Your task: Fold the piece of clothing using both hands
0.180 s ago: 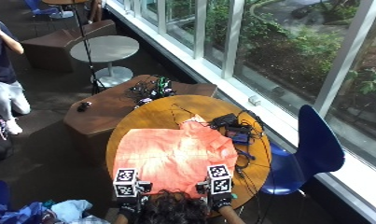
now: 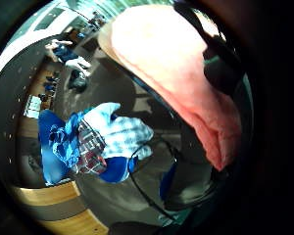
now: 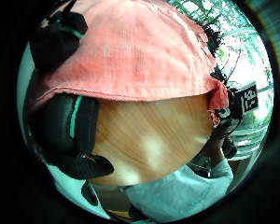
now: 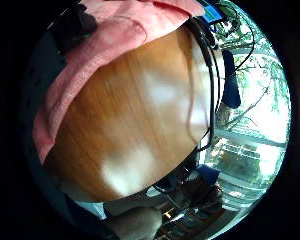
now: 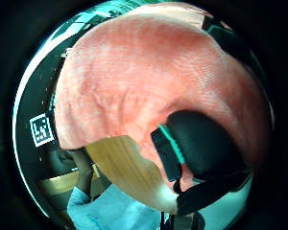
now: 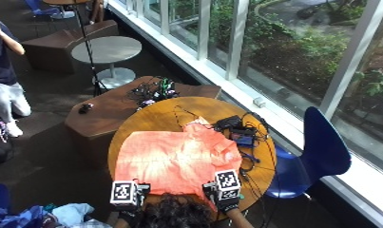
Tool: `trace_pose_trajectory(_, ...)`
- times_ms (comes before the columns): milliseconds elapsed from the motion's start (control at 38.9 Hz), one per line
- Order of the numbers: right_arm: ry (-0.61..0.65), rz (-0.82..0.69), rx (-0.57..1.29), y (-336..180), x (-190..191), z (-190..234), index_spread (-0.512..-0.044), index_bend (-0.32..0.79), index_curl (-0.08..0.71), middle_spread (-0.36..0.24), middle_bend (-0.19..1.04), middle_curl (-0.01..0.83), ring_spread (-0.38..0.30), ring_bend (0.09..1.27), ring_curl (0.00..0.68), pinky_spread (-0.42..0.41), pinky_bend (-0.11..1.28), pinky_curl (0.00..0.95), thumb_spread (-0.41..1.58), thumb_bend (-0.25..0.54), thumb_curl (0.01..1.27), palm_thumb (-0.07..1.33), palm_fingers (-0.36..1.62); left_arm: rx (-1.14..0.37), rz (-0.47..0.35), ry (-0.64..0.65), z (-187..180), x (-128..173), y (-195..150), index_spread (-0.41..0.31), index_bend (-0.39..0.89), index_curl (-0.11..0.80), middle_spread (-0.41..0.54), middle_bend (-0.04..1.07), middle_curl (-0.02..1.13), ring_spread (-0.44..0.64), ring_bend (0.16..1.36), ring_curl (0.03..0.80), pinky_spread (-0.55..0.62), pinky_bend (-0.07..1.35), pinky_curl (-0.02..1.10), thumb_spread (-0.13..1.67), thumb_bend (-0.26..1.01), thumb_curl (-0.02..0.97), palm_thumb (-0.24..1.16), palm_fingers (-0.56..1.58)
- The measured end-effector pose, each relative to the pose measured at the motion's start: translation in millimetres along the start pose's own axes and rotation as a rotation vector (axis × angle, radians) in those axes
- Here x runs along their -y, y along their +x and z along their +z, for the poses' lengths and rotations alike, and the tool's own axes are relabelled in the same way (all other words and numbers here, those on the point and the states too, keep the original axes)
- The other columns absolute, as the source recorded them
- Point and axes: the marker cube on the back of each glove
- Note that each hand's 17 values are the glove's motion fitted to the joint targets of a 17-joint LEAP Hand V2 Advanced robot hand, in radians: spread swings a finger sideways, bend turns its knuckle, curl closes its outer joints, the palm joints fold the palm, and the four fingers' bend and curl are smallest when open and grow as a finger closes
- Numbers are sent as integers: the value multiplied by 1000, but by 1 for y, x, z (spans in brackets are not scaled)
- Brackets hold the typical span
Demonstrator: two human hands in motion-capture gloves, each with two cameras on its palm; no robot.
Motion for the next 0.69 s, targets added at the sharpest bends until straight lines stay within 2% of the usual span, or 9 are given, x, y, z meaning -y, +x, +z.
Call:
trace_pose_trajectory(51,140,-24,-38,2,5,-5,-271,301,137,-33,230,130,-13,383,135,112,493,188,888,252,128,441,619,-66,2,1,-8,-12,8,-162,268,163,-142,244,169,-67,472,183,-25,515,188,909,191,107,330,886)
trace_pose_trajectory(77,201,-44,-54,3,7,-8,-280,297,137,-42,220,134,-24,377,130,108,481,183,925,255,134,451,625,-85,10,-6,-14,-19,10,-181,276,175,-165,251,172,-109,476,183,-53,495,180,944,212,120,368,956)
trace_pose_trajectory(129,273,-85,-81,4,4,-16,-286,395,183,-107,247,165,-118,437,163,-5,489,196,968,337,174,598,1032,-67,37,10,-27,-27,8,-223,304,207,-212,305,207,-189,481,204,-123,467,193,989,263,153,470,1140)
trace_pose_trajectory(154,284,-100,-92,5,1,-20,-287,379,183,-128,245,175,-150,450,167,-46,495,195,985,349,182,626,1121,-62,51,17,-34,-29,7,-241,303,219,-235,343,234,-219,494,224,-155,459,210,1003,274,166,499,1209)
trace_pose_trajectory(206,281,-125,-107,7,-7,-30,-294,388,229,-142,220,192,-167,429,194,-59,470,215,1024,344,192,638,1033,-102,78,8,-46,-35,9,-261,292,240,-258,362,268,-258,514,257,-193,452,235,1036,276,180,525,1225)
trace_pose_trajectory(257,261,-161,-110,10,-19,-47,-292,271,233,-188,334,247,-236,568,267,-158,489,250,1026,364,206,703,1322,-210,109,-32,-62,-41,13,-283,276,257,-283,382,298,-302,566,291,-231,451,255,1057,280,195,556,1296)
trace_pose_trajectory(360,193,-255,-68,20,-39,-88,-300,220,268,-231,381,295,-272,661,324,-233,478,279,1041,360,221,755,1376,-356,170,-133,-101,-46,2,-312,274,292,-316,392,334,-350,609,328,-274,442,283,1089,286,220,617,1305)
trace_pose_trajectory(489,84,-344,13,23,-42,-148,-308,192,297,-258,423,337,-289,706,367,-286,469,300,1058,334,231,783,1392,-360,237,-244,-139,-31,-13,-328,247,321,-341,393,364,-388,676,368,-304,426,310,1109,274,243,662,1310)
trace_pose_trajectory(695,56,-324,67,27,78,-189,-314,157,323,-276,430,373,-285,794,414,-339,491,330,1076,288,242,815,1393,-226,278,-367,-141,58,-19,-333,181,351,-358,409,399,-412,733,405,-333,413,343,1111,229,267,697,1301)
